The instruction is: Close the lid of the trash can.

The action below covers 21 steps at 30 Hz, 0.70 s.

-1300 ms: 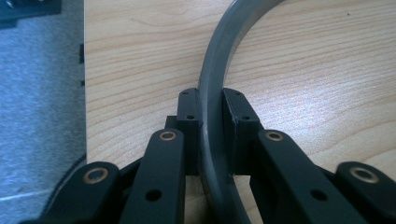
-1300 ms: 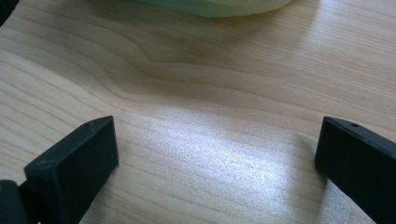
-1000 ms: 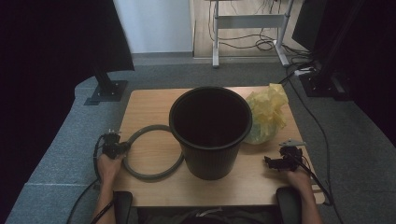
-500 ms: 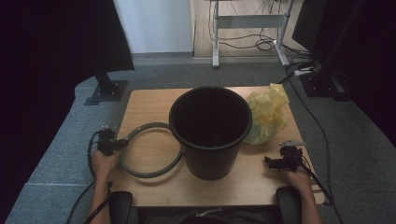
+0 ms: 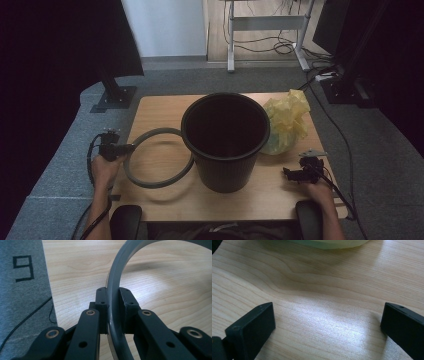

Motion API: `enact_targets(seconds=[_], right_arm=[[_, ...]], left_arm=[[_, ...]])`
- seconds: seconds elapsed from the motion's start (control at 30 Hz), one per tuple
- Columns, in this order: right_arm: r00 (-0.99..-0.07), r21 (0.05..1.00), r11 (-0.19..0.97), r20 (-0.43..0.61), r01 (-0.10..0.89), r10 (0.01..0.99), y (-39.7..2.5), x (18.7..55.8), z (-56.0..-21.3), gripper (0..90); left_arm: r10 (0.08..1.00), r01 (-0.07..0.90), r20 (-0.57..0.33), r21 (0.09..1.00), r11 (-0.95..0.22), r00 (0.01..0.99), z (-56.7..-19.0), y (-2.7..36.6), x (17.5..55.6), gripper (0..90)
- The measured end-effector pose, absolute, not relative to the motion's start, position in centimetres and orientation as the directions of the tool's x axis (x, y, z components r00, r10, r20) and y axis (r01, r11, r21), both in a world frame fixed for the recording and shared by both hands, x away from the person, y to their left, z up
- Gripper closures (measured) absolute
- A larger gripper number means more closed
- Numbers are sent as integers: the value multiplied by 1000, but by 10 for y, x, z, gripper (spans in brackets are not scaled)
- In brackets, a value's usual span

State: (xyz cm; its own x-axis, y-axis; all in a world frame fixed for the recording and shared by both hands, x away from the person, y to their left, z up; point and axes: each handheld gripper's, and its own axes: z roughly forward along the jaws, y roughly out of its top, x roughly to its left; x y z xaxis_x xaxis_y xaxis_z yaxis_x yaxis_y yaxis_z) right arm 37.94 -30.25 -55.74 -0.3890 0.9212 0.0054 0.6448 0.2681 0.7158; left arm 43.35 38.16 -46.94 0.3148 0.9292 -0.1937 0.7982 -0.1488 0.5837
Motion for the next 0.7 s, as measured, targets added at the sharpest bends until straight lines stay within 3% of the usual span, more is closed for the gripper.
enact_targets(seconds=[0.7], right_arm=[[-389, 716, 269, 4, 644, 921, -303, 379, -557, 0]], left_arm=[[910, 788, -222, 595, -158, 350, -413, 388, 435, 789]])
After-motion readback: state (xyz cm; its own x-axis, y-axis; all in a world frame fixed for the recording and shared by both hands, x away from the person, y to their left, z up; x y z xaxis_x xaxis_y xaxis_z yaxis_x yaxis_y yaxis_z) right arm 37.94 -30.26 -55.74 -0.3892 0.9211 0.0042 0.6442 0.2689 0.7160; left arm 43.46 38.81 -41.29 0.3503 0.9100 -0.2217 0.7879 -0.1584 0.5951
